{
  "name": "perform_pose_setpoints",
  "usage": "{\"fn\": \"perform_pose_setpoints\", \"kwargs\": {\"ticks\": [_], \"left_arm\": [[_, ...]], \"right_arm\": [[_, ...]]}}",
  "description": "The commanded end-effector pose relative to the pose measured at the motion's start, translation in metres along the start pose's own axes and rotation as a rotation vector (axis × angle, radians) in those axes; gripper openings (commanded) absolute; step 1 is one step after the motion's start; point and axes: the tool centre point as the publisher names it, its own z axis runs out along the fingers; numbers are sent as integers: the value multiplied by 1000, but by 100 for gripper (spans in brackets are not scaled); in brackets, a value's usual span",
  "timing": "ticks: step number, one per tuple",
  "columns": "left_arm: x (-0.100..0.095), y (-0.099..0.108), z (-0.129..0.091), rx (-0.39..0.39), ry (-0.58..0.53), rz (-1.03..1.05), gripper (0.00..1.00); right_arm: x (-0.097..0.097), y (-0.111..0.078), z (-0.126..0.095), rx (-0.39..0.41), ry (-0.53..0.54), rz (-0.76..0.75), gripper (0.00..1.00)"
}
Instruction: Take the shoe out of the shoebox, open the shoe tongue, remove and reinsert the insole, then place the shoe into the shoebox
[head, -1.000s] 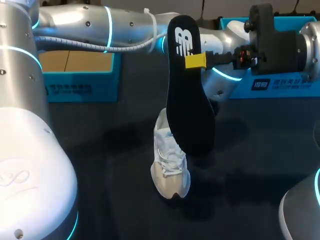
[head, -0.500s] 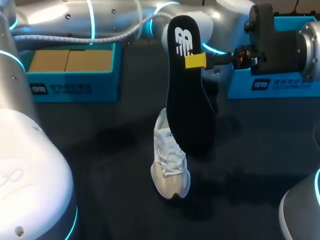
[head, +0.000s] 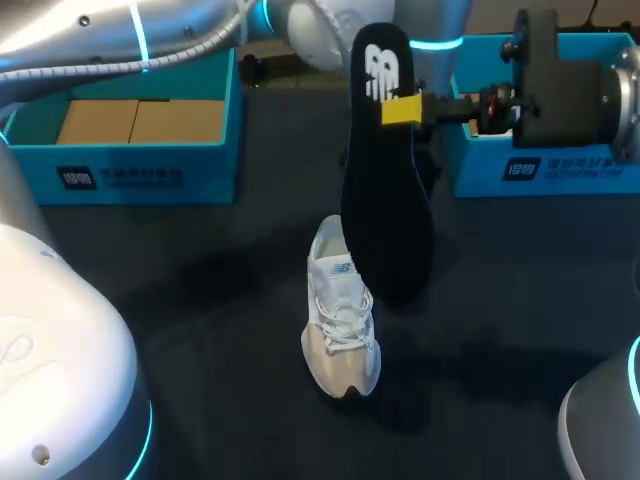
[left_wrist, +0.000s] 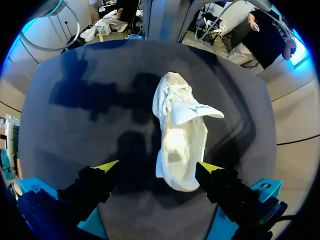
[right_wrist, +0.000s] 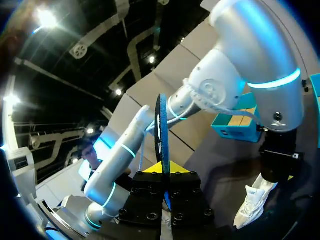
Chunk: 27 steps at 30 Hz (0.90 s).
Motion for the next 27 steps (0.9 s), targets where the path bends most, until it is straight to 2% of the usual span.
{"fn": "perform_pose_setpoints", "kwargs": {"ticks": [1, 4, 8, 9, 15, 22, 27], "left_arm": [[15, -1, -16, -13, -134, -7, 100], [21, 0, -27, -23, -183, -11, 100], [26, 1, -31, -26, -207, 1, 100], [41, 3, -39, -16, -243, 47, 100], [41, 3, -39, -16, -243, 47, 100], [41, 3, -39, -16, -243, 47, 100], [41, 3, -39, -16, -243, 47, 100]], "right_arm": [[-2, -8, -20, -59, -33, 17, 0], [-6, 0, -32, -103, -42, 13, 0], [-8, 3, -37, -106, -50, 12, 0], [-12, 8, -47, -105, -72, 22, 0], [-24, 11, -64, -78, -117, 85, 0], [-51, 15, -83, -63, -151, 194, 0], [-69, 18, -87, -53, -154, 256, 0]]}}
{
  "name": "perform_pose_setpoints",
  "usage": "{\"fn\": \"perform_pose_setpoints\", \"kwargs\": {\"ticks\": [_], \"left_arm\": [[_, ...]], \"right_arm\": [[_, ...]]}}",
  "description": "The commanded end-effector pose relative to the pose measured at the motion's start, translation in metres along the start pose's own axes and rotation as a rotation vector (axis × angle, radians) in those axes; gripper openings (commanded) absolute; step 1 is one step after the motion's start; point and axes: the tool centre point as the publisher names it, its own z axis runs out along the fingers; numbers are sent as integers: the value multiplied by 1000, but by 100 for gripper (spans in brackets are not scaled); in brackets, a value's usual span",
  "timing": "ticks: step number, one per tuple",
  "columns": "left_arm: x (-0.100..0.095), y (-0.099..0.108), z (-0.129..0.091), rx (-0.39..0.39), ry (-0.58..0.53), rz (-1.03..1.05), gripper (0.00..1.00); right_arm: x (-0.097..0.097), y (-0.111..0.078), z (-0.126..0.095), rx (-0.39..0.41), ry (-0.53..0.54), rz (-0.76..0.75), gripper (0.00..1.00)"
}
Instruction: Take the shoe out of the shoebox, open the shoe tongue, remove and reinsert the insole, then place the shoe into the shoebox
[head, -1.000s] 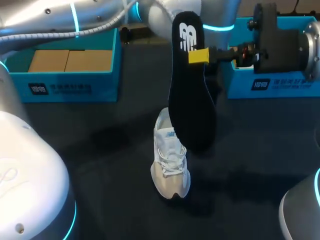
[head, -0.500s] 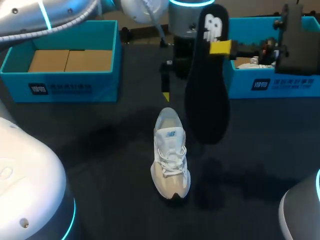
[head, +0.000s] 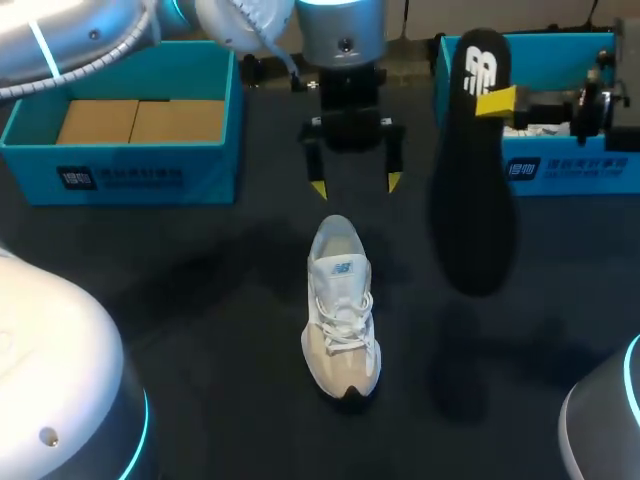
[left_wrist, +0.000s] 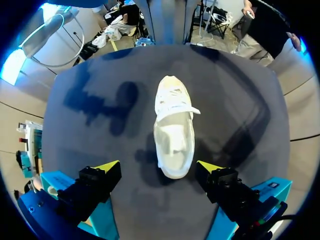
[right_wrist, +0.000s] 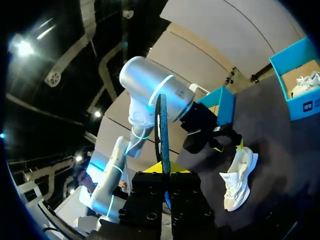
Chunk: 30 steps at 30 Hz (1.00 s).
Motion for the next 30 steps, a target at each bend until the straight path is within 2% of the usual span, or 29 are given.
{"fn": "perform_pose_setpoints", "kwargs": {"ticks": [1, 2, 8, 11, 13, 14, 18, 24, 30], "left_arm": [[4, -1, 1, -4, -35, 2, 100], [4, -1, 1, -4, -35, 2, 100], [4, -1, 1, -4, -35, 2, 100], [4, -1, 1, -4, -35, 2, 100], [4, -1, 1, -4, -35, 2, 100], [4, -1, 1, -4, -35, 2, 100], [5, -3, 4, 8, -109, -18, 100], [6, -2, -6, 13, -227, -49, 100], [8, 1, -28, -13, -399, -37, 100]], "right_arm": [[-10, 8, 1, 20, 0, 18, 0], [-19, 13, 3, 37, -3, 44, 0], [-39, 22, 11, 83, -5, 109, 0], [-50, 26, 15, 89, 1, 157, 0], [-52, 27, 16, 89, 1, 162, 0], [-59, 31, 20, 82, 3, 200, 0], [-67, 35, 23, 69, 10, 244, 0], [-79, 34, 23, 89, 13, 296, 0], [-80, 34, 23, 88, 16, 313, 0]]}}
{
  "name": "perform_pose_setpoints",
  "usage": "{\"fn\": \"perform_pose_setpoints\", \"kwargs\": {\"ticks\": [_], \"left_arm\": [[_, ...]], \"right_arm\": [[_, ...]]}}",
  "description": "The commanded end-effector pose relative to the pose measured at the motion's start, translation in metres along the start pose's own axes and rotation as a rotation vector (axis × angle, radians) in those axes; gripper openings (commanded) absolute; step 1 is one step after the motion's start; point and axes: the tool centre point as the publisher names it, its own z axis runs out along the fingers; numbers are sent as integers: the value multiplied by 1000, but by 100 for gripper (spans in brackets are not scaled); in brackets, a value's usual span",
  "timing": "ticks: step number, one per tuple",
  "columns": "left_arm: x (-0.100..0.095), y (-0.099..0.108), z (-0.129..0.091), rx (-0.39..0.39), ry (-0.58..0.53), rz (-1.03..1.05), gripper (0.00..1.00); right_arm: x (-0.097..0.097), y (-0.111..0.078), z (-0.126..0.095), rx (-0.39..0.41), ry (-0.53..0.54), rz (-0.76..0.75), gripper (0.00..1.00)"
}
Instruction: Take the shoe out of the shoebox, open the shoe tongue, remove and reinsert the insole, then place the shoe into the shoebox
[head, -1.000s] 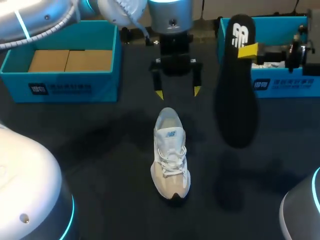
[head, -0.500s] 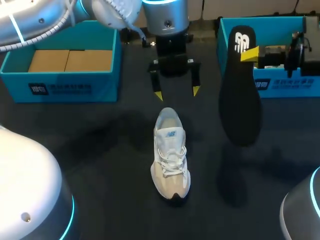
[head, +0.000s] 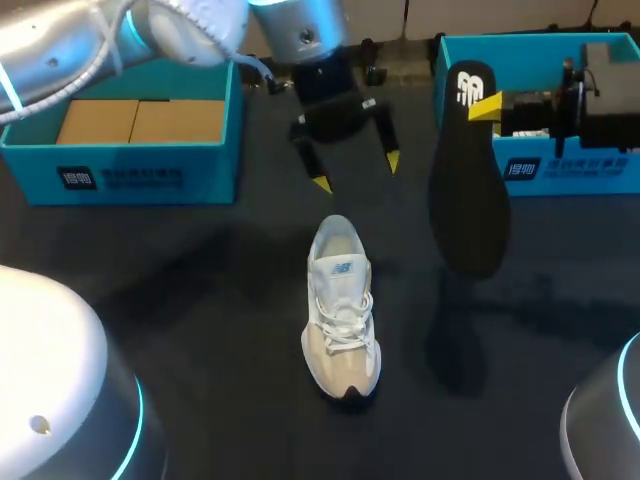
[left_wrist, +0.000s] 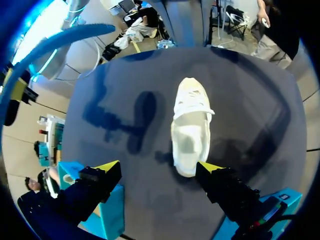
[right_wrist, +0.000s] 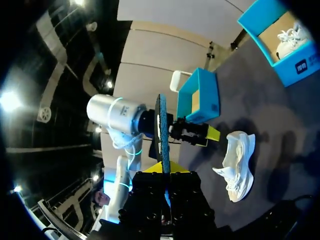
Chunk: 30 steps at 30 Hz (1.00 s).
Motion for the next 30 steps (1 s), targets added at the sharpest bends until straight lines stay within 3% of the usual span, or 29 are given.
{"fn": "perform_pose_setpoints", "kwargs": {"ticks": [1, 10, 20, 30], "left_arm": [[11, -4, -15, -35, -190, 14, 100], [-15, 2, -45, -89, -536, 146, 100], [-29, -5, -65, -90, -741, 227, 100], [-29, -12, -76, -117, -890, 260, 100]], "right_arm": [[1, 3, 2, 6, -3, 1, 0], [1, 3, 2, 6, -3, 1, 0], [1, 3, 2, 6, -3, 1, 0], [-13, 23, 11, -7, 37, 79, 0]]}}
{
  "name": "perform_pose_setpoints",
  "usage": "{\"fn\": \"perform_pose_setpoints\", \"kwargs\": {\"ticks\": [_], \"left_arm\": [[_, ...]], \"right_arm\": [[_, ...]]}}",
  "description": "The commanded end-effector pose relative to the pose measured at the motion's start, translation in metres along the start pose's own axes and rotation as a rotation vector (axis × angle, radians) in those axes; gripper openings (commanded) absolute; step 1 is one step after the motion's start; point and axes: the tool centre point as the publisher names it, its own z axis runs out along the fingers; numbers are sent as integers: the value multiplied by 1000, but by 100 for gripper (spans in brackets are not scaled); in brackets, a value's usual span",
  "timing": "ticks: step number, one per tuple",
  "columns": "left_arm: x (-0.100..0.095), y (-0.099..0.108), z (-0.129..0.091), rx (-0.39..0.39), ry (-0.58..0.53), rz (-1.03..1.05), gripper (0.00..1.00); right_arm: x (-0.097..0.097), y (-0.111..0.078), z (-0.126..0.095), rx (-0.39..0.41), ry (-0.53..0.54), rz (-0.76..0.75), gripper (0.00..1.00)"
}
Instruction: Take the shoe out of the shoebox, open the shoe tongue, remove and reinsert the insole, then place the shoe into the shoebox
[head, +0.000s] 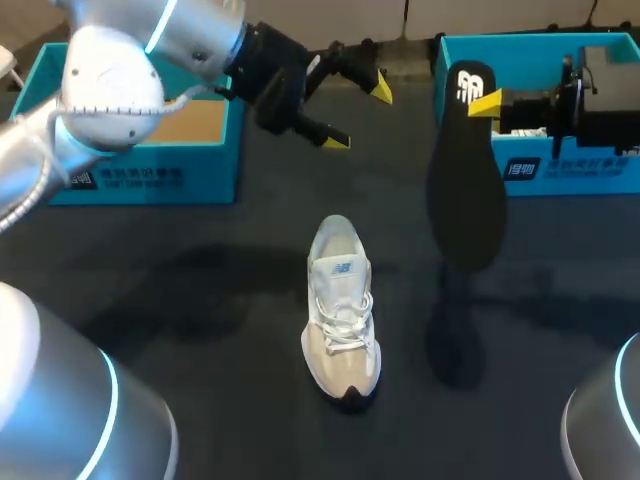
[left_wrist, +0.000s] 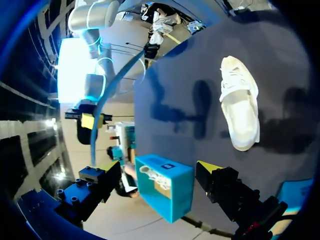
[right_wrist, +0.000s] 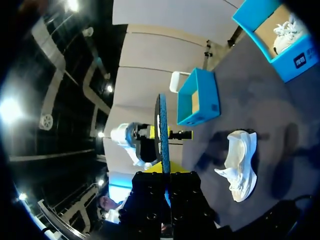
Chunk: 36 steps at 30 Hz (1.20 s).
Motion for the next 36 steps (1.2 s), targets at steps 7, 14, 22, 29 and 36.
{"fn": "perform_pose_setpoints", "kwargs": {"ticks": [7, 14, 22, 29, 36], "left_arm": [[-3, -18, -8, -39, -389, 58, 100], [-8, -24, -6, -17, -486, 78, 100], [-18, -30, 3, -15, -548, 99, 100], [-25, -30, 11, -17, -587, 108, 100], [-31, -24, 18, -26, -611, 119, 100]], "right_arm": [[-18, 37, 20, 8, 27, 89, 0], [-25, 55, 35, 27, 34, 156, 0], [-27, 75, 53, 28, 21, 241, 0], [-26, 89, 67, 17, 23, 265, 0], [-21, 91, 79, 39, 33, 272, 0]]}}
